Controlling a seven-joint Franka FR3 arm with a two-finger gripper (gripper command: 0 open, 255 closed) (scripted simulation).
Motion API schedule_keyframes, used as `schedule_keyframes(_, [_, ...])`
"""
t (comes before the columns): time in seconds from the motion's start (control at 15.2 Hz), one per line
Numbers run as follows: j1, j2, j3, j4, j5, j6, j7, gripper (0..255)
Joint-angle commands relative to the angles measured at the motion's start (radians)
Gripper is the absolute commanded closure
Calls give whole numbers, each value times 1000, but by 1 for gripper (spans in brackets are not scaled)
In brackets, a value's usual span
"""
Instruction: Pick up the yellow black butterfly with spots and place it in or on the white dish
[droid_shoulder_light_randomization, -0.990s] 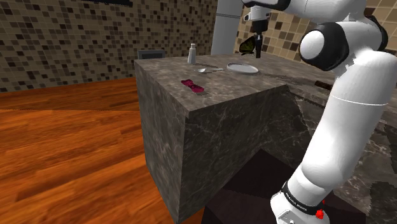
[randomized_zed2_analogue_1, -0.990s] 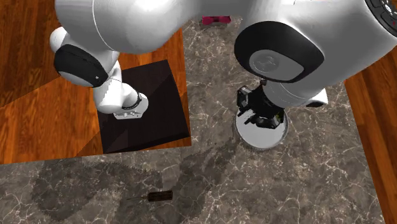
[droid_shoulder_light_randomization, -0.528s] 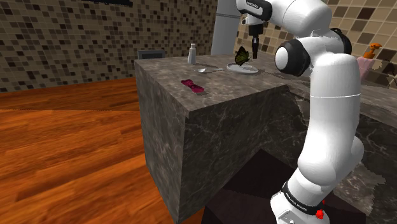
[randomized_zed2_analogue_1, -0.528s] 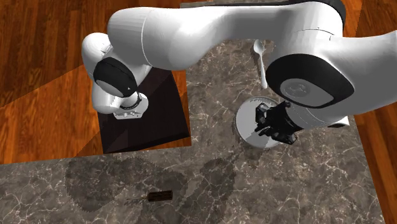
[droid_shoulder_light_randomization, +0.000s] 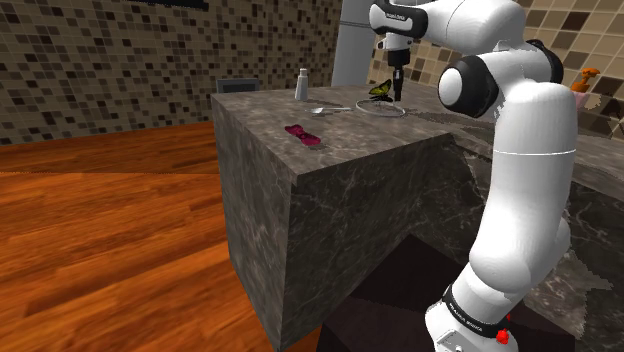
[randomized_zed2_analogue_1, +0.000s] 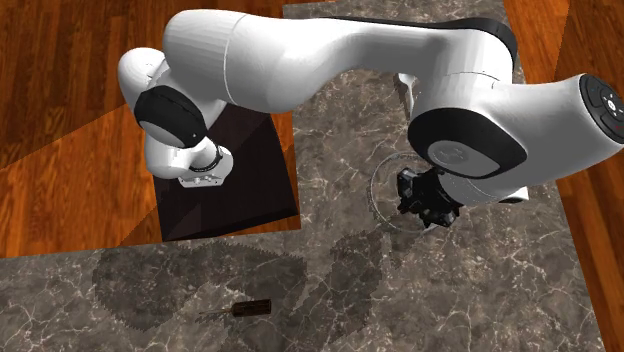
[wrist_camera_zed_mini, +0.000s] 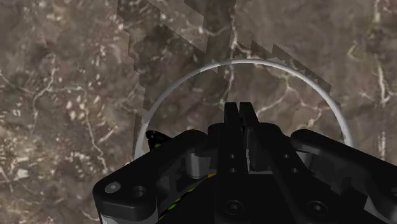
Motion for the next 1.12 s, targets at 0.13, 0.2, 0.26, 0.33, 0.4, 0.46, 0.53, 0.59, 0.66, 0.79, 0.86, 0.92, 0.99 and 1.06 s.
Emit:
schedule_keyframes(0.13, [2, -3, 0, -8, -1, 5, 2, 255])
schedule_keyframes(0.2, [2, -3, 0, -8, -1, 5, 2, 255])
schedule_keyframes(0.26, [2, -3, 0, -8, -1, 5, 2, 255])
schedule_keyframes(0.33, [2, -3, 0, -8, -1, 5, 2, 255])
schedule_keyframes(0.4, [2, -3, 0, -8, -1, 5, 1, 0])
schedule_keyframes(0.46, [2, -4, 0, -8, -1, 5, 2, 0])
schedule_keyframes(0.53, [2, -4, 0, -8, -1, 5, 2, 0])
schedule_keyframes(0.59, [2, -4, 0, -8, -1, 5, 2, 0])
schedule_keyframes(0.66, [2, -4, 0, -8, -1, 5, 2, 0])
schedule_keyframes(0.79, [-10, 27, 1, 72, 10, -45, -6, 0])
schedule_keyframes(0.86, [-26, 66, 2, 166, 24, -101, -15, 0])
schedule_keyframes(0.92, [-51, 118, 3, 286, 43, -169, -25, 0])
schedule_keyframes(0.99, [-83, 180, 7, 422, 65, -241, -34, 0])
schedule_keyframes(1.06, [-84, 180, 8, 422, 65, -241, -34, 0])
